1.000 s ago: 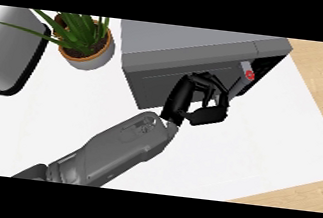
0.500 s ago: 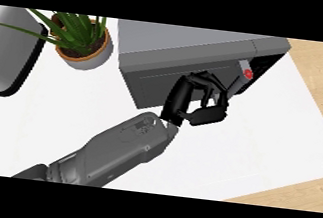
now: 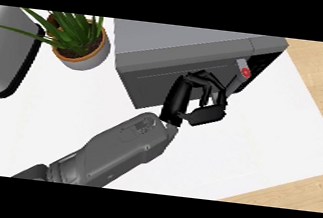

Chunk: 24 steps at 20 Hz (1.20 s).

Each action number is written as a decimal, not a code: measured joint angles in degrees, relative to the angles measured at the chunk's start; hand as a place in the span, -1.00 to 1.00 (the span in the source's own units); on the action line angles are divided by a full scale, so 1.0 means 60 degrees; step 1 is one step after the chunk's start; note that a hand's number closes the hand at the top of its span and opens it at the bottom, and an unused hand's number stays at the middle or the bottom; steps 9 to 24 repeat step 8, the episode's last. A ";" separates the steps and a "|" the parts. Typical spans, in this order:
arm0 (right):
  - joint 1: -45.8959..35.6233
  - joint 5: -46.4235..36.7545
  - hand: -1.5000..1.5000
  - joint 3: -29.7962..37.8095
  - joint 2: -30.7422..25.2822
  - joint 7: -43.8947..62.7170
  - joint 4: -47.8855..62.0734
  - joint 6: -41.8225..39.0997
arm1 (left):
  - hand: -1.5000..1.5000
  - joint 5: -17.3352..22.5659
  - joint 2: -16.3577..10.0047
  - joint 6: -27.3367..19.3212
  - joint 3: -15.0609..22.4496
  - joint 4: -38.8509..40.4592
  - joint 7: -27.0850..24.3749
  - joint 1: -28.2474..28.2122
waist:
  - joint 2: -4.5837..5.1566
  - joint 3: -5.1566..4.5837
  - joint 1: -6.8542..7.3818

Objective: Pick up the milk, place it into the microwave and close the microwave

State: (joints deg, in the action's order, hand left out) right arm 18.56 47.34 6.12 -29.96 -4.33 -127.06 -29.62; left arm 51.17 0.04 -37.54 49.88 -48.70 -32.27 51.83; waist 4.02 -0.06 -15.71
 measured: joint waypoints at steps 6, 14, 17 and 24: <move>0.0032 0.0177 -1.00 0.0020 -0.0127 0.0106 -0.0166 -0.0031 | 1.00 0.0194 0.0001 -0.0097 0.0027 0.0071 -0.0330 0.0000 | 0.0006 0.0001 -0.0076; 0.0015 0.0231 -1.00 0.0007 -0.0163 0.0156 -0.0212 -0.0007 | 1.00 0.0274 0.0000 -0.0148 0.0062 0.0077 -0.0401 0.0017 | 0.0015 0.0000 -0.0083; 0.0015 0.0231 -1.00 0.0007 -0.0163 0.0156 -0.0212 -0.0007 | 1.00 0.0274 0.0000 -0.0148 0.0062 0.0077 -0.0401 0.0017 | 0.0015 0.0000 -0.0083; 0.0015 0.0231 -1.00 0.0007 -0.0163 0.0156 -0.0212 -0.0007 | 1.00 0.0274 0.0000 -0.0148 0.0062 0.0077 -0.0401 0.0017 | 0.0015 0.0000 -0.0083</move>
